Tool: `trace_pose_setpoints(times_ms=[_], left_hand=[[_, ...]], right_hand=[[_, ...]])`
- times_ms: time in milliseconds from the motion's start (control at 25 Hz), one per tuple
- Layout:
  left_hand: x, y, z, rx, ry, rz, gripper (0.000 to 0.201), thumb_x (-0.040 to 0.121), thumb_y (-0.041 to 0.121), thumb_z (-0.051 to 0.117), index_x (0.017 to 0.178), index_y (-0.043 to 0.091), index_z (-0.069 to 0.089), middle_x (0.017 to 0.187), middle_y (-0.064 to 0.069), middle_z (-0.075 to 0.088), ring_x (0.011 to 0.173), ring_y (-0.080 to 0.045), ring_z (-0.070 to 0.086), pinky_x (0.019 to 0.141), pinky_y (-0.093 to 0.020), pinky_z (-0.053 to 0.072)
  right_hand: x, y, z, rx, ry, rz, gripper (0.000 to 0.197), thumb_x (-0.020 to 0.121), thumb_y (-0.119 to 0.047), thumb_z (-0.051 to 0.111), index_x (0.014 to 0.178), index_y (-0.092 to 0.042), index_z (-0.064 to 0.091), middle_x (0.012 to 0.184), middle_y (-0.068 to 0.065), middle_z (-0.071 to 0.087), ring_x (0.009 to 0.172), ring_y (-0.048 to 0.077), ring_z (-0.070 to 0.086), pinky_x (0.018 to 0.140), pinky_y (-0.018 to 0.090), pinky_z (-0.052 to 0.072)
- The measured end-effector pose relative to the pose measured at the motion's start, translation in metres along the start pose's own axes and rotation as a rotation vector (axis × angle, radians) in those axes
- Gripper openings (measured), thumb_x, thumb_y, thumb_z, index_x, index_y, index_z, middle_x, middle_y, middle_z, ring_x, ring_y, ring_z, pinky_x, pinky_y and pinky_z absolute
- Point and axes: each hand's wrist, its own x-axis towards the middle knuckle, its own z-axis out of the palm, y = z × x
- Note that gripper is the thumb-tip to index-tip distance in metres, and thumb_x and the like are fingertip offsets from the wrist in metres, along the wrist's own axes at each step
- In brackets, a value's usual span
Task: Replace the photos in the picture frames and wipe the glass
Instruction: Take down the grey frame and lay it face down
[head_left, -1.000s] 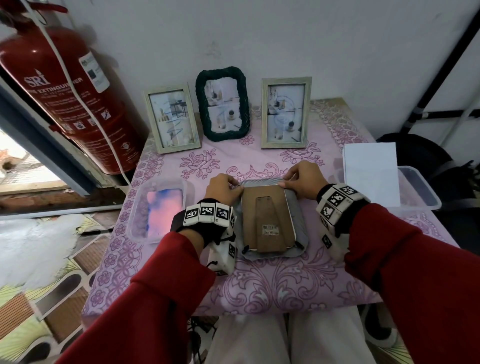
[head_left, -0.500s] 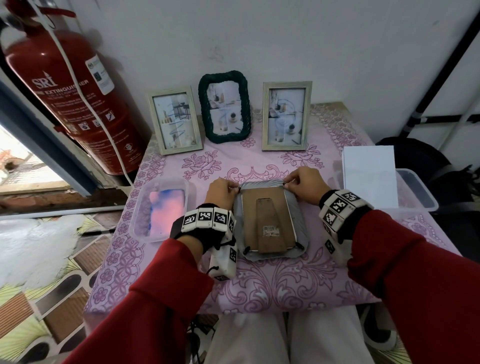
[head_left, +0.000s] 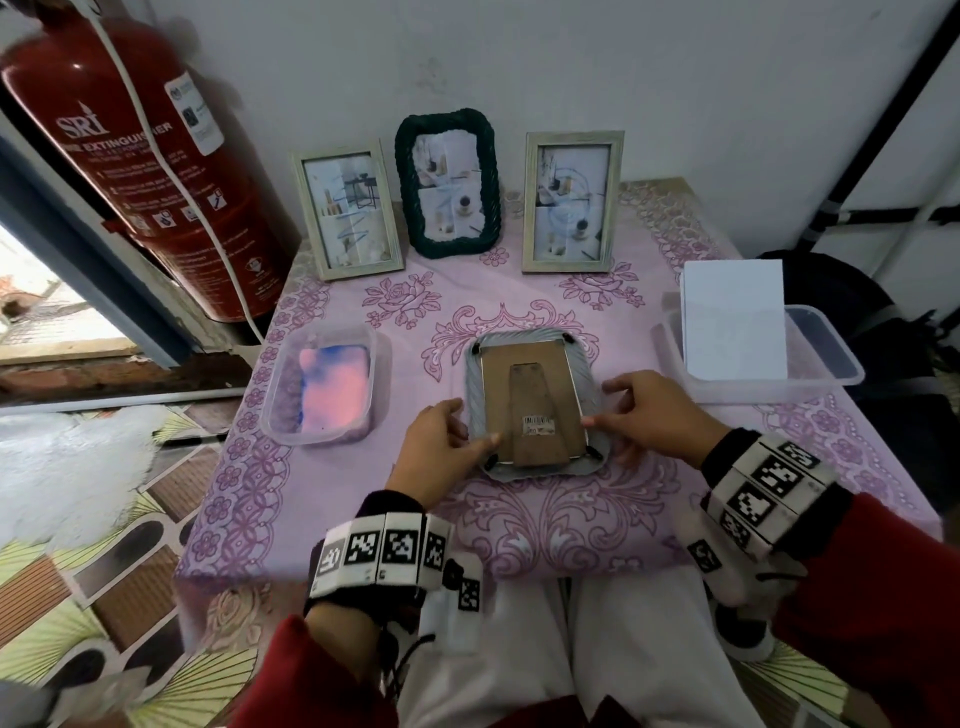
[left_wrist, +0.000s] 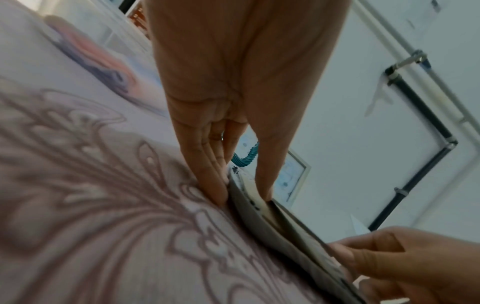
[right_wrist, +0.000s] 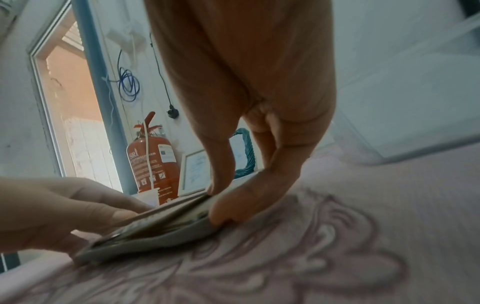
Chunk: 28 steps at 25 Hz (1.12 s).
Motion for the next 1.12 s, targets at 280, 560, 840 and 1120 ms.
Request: trace_pose_setpoints(times_ms=[280,560,840,1120], left_hand=[[-0.018,-0.001,0.007,-0.060,0.066,0.030,0.060,0.070,0.015,0.079,0.124,0.004,0.056,0.106,-0.012,0.054,0.086,-0.017,0.058,0.079,-0.016,0.045],[-0.015,-0.004,0.005,-0.200,0.020,0.023,0.049,0.077,0.010,0.074,0.121,-0.002,0.056,0.105,-0.023,0.064,0.092,-0.031,0.063,0.088,-0.037,0.053],[-0.013,-0.003,0.009,-0.241,0.036,0.008,0.048,0.080,0.004,0.068,0.125,-0.004,0.052,0.096,-0.017,0.056,0.083,-0.020,0.055,0.090,-0.037,0.051],[-0.011,-0.004,0.011,-0.277,0.011,0.013,0.039,0.083,-0.001,0.063,0.121,-0.006,0.053,0.086,-0.013,0.052,0.079,-0.023,0.053,0.083,-0.041,0.051]], right_hand=[[-0.028,0.009,0.013,0.293,0.039,-0.063,0.053,0.068,-0.007,0.081,0.117,-0.011,0.060,0.078,0.005,0.060,0.046,0.011,0.065,0.047,0.026,0.057],[-0.029,0.017,0.022,0.329,0.135,-0.095,0.043,0.073,-0.011,0.078,0.113,-0.014,0.062,0.077,0.004,0.061,0.044,0.014,0.065,0.043,0.019,0.052],[-0.029,0.023,0.032,0.414,0.163,-0.145,0.036,0.082,-0.007,0.068,0.116,-0.015,0.060,0.079,0.005,0.061,0.053,0.027,0.069,0.057,0.037,0.060],[-0.026,0.029,0.035,0.459,0.164,-0.177,0.036,0.087,-0.001,0.060,0.122,-0.010,0.058,0.083,0.015,0.058,0.048,0.017,0.066,0.050,0.025,0.057]])
